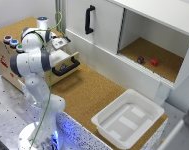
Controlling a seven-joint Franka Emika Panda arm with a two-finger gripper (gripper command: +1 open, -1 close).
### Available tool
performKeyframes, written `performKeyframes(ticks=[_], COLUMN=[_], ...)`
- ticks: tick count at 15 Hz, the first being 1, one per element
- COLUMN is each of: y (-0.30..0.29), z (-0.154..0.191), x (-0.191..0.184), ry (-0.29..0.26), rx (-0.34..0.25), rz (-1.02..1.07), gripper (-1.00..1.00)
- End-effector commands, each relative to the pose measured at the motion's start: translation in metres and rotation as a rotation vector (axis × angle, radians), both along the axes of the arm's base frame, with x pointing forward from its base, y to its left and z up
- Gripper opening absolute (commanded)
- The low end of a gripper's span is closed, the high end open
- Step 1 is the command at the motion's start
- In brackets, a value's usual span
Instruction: Put the yellow block on top of the drawer
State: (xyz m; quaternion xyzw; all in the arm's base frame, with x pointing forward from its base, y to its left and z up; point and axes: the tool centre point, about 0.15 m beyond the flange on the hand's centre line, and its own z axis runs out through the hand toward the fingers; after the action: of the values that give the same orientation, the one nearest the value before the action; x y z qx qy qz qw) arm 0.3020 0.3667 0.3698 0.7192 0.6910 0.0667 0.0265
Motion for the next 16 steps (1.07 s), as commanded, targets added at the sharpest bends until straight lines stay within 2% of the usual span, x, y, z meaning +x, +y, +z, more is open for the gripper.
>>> performKeyframes(ticks=[1, 3, 7, 9, 13, 16], y=[0.054, 0.07, 0.102, 0.119, 0.128, 0.12], z=[0.074, 0.094, 0.119, 0.115, 0.098, 0.086], x=[-0.003, -0.003, -0.01, -0.017, -0.02, -0.015], ry=[0.004, -0.038, -0.079, -0.061, -0.037, 0.032], rx=[-0.084, -0.08, -0.068, -0.077, -0.133, -0.18], rz=[-0.03, -0.038, 0.0, 0.043, 0.052, 0.014], gripper=[-1.0, -1.0, -1.0, -1.0, -1.0, -1.0])
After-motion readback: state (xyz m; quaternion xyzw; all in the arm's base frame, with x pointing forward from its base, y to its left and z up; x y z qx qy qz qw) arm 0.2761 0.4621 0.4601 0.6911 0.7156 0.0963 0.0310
